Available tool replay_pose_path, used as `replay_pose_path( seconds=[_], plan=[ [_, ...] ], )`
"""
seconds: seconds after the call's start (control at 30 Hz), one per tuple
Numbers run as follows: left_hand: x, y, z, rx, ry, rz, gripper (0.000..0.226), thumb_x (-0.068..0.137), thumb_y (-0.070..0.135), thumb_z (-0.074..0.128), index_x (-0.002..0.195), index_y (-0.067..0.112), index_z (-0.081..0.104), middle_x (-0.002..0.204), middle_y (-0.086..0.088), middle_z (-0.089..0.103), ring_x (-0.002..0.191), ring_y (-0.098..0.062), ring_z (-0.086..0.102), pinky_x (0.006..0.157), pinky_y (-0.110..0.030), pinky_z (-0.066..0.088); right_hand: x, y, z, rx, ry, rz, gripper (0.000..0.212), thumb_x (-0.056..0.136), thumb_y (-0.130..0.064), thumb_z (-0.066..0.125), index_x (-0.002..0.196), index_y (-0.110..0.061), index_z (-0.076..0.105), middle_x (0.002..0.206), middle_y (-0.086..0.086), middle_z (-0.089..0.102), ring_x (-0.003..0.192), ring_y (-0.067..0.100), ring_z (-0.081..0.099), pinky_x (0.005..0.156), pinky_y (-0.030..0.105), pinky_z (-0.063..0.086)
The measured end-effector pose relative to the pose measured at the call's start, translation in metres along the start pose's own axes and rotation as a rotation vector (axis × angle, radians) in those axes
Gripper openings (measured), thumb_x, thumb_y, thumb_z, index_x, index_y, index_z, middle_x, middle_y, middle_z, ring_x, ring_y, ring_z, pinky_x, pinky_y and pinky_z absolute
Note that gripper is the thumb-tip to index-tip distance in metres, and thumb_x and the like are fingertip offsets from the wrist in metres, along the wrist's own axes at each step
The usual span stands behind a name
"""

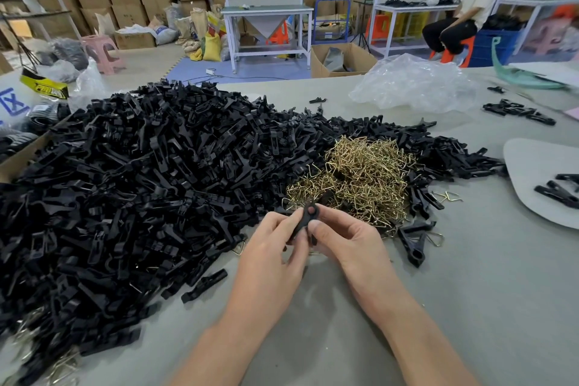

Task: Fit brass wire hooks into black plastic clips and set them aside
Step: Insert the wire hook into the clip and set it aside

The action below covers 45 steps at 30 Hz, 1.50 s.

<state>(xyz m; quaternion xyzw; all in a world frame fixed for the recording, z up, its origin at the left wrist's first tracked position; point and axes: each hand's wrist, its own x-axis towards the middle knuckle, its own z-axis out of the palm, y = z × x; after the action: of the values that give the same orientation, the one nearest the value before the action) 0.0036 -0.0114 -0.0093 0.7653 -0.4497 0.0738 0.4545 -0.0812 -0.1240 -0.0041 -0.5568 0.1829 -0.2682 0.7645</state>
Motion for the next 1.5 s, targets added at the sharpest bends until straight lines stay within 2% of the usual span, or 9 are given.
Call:
replay_pose_path(
  seconds=[0.2, 0.43, 0.63, 0.73, 0.8, 0.9, 1.0, 1.13, 1.5],
  plan=[
    [-0.002, 0.000, 0.003, 0.195, -0.015, 0.014, 0.048, 0.089, 0.046, 0.052, 0.133, 0.028, 0.054, 0.103, 0.018, 0.049, 0.086, -0.001, 0.056, 0.065, -0.017, 0.046, 0.001, -0.002, 0.000, 0.101, 0.008, 0.072, 0.028, 0.081, -0.008, 0.075, 0.107, -0.016, 0.079, 0.108, 0.011, 0.077, 0.098, 0.020, 0.072, 0.084, 0.025, 0.059],
    [-0.003, -0.002, 0.005, 0.247, 0.010, 0.035, 0.042, 0.087, 0.048, 0.053, 0.123, 0.027, 0.056, 0.102, 0.017, 0.050, 0.086, -0.003, 0.058, 0.064, -0.014, 0.041, 0.000, -0.003, -0.001, 0.071, 0.017, 0.037, 0.038, 0.076, -0.018, 0.077, 0.112, -0.029, 0.078, 0.092, 0.013, 0.076, 0.085, 0.019, 0.073, 0.075, 0.024, 0.059],
    [-0.004, -0.002, 0.004, 0.172, 0.010, 0.061, 0.039, 0.085, 0.041, 0.055, 0.121, 0.026, 0.057, 0.102, 0.017, 0.051, 0.086, -0.001, 0.052, 0.072, -0.016, 0.041, -0.003, -0.008, -0.005, 0.008, -0.048, 0.013, 0.027, 0.077, -0.022, 0.077, 0.103, -0.028, 0.079, 0.083, 0.002, 0.073, 0.078, 0.013, 0.071, 0.074, 0.022, 0.058],
    [-0.004, -0.002, 0.002, 0.114, -0.072, 0.046, 0.045, 0.088, 0.045, 0.051, 0.130, 0.030, 0.053, 0.108, 0.020, 0.050, 0.094, 0.002, 0.051, 0.079, -0.018, 0.044, -0.004, -0.009, -0.006, -0.019, -0.053, -0.008, 0.021, 0.077, -0.020, 0.075, 0.097, -0.024, 0.078, 0.088, 0.007, 0.073, 0.081, 0.014, 0.072, 0.074, 0.022, 0.058],
    [-0.002, -0.004, 0.001, 0.031, -0.130, -0.008, 0.056, 0.091, 0.055, 0.045, 0.142, 0.031, 0.046, 0.116, 0.025, 0.048, 0.105, 0.006, 0.049, 0.086, -0.016, 0.043, -0.004, -0.010, -0.009, -0.037, -0.002, -0.055, 0.023, 0.078, -0.020, 0.074, 0.101, -0.018, 0.076, 0.097, 0.012, 0.073, 0.086, 0.016, 0.072, 0.075, 0.023, 0.058],
    [0.000, -0.012, -0.003, -0.019, -0.144, -0.115, 0.059, 0.096, 0.063, 0.035, 0.146, 0.031, 0.041, 0.118, 0.027, 0.049, 0.116, 0.005, 0.047, 0.095, -0.021, 0.042, -0.002, -0.016, -0.019, 0.071, 0.158, -0.114, 0.027, 0.078, -0.019, 0.070, 0.104, -0.013, 0.070, 0.093, 0.005, 0.075, 0.082, 0.015, 0.071, 0.075, 0.022, 0.058],
    [0.001, -0.018, -0.004, 0.175, -0.138, -0.096, 0.051, 0.099, 0.055, 0.036, 0.137, 0.026, 0.054, 0.111, 0.017, 0.055, 0.107, -0.008, 0.051, 0.097, -0.031, 0.042, -0.001, -0.022, -0.027, 0.290, 0.246, -0.125, 0.026, 0.078, -0.017, 0.068, 0.103, -0.013, 0.070, 0.093, 0.004, 0.072, 0.079, 0.012, 0.070, 0.073, 0.018, 0.057],
    [0.004, -0.016, 0.004, 0.434, -0.189, -0.042, 0.041, 0.097, 0.048, 0.051, 0.128, 0.024, 0.063, 0.108, 0.005, 0.058, 0.101, -0.019, 0.053, 0.093, -0.036, 0.043, -0.004, -0.023, -0.026, 0.293, 0.210, -0.098, 0.028, 0.080, -0.019, 0.069, 0.106, -0.016, 0.078, 0.097, 0.005, 0.074, 0.083, 0.011, 0.068, 0.078, 0.018, 0.056],
    [0.006, -0.017, 0.000, 0.403, -0.279, 0.002, 0.030, 0.103, 0.037, 0.043, 0.125, 0.028, 0.062, 0.113, 0.009, 0.055, 0.107, -0.012, 0.049, 0.088, -0.024, 0.043, -0.001, -0.022, -0.019, 0.267, 0.178, -0.045, 0.021, 0.078, -0.020, 0.069, 0.095, -0.019, 0.082, 0.095, 0.005, 0.075, 0.081, 0.012, 0.068, 0.078, 0.019, 0.056]
  ],
)
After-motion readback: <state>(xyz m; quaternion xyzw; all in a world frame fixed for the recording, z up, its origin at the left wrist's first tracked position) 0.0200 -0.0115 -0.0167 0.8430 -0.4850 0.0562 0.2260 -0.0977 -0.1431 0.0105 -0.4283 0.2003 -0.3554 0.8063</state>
